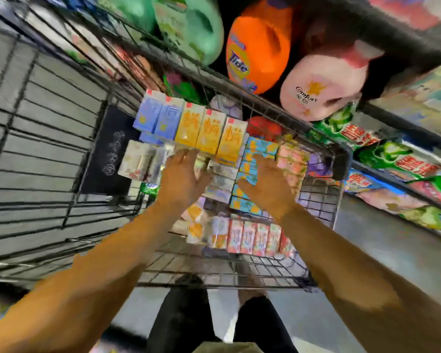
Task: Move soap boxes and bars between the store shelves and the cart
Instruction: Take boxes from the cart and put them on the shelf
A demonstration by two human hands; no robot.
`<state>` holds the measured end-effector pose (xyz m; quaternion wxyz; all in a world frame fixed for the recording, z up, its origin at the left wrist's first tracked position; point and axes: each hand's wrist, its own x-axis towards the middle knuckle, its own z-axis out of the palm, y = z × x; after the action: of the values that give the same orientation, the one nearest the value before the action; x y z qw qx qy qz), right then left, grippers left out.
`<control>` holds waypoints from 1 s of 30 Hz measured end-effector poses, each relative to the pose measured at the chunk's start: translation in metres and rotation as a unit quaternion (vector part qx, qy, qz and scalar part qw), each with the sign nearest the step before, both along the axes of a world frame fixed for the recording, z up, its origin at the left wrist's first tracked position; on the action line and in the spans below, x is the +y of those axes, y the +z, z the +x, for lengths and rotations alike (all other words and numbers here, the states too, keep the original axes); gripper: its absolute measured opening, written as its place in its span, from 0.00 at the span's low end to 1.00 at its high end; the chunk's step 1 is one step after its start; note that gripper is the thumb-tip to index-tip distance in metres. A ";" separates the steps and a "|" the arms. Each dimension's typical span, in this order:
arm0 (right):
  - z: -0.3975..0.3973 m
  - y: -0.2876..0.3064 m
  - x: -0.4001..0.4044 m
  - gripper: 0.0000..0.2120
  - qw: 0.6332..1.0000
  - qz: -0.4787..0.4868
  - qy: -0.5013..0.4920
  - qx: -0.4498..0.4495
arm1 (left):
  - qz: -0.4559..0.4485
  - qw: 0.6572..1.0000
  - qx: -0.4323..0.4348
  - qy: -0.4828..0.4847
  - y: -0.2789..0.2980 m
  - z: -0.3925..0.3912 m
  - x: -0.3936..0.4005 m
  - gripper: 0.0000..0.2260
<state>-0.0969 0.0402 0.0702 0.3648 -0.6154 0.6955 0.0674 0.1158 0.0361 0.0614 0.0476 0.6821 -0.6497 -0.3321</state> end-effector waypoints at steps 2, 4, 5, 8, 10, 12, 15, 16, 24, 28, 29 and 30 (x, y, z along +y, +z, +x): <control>0.013 -0.018 -0.015 0.39 0.998 0.015 -0.053 -0.024 | 0.000 1.000 0.012 0.006 -0.016 0.003 -0.017 0.27; 0.024 -0.038 -0.029 0.38 0.993 0.018 -0.105 -0.050 | -0.006 1.000 0.018 0.004 -0.031 0.004 -0.032 0.27; 0.029 -0.047 -0.037 0.36 0.989 0.006 -0.132 -0.061 | -0.011 1.000 0.020 0.003 -0.039 0.003 -0.039 0.27; 0.042 -0.070 -0.056 0.35 0.976 -0.011 -0.206 -0.076 | -0.027 0.999 0.017 0.014 -0.056 -0.002 -0.056 0.26; 0.049 -0.078 -0.062 0.38 0.968 0.003 -0.238 -0.077 | -0.035 0.999 0.008 0.027 -0.064 -0.005 -0.064 0.27; 0.050 -0.087 -0.064 0.40 0.961 0.001 -0.264 -0.088 | -0.052 0.998 0.010 0.020 -0.072 -0.007 -0.068 0.28; 0.039 -0.090 -0.064 0.28 0.953 0.006 -0.285 -0.107 | -0.081 0.997 -0.008 -0.010 -0.079 -0.009 -0.066 0.28; 0.033 -0.089 -0.062 0.25 0.950 0.011 -0.290 -0.113 | -0.084 0.996 -0.024 -0.013 -0.079 -0.010 -0.065 0.28; -0.001 -0.071 -0.025 0.23 0.931 0.040 -0.337 -0.138 | -0.027 0.997 -0.071 0.028 -0.068 -0.033 -0.060 0.35; -0.014 -0.060 -0.012 0.33 0.926 0.022 -0.351 -0.138 | -0.012 0.999 -0.051 0.016 -0.063 -0.044 -0.057 0.34; -0.016 -0.059 -0.010 0.31 0.926 0.019 -0.348 -0.145 | -0.006 0.999 -0.040 0.021 -0.063 -0.046 -0.057 0.34; -0.017 -0.056 -0.009 0.32 0.923 0.018 -0.351 -0.153 | -0.005 0.999 -0.024 0.035 -0.063 -0.048 -0.058 0.34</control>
<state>-0.1137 0.0317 0.0139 0.4781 -0.3276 0.8014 -0.1477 0.0682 -0.0217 -0.0019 0.0468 0.7119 -0.6282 -0.3104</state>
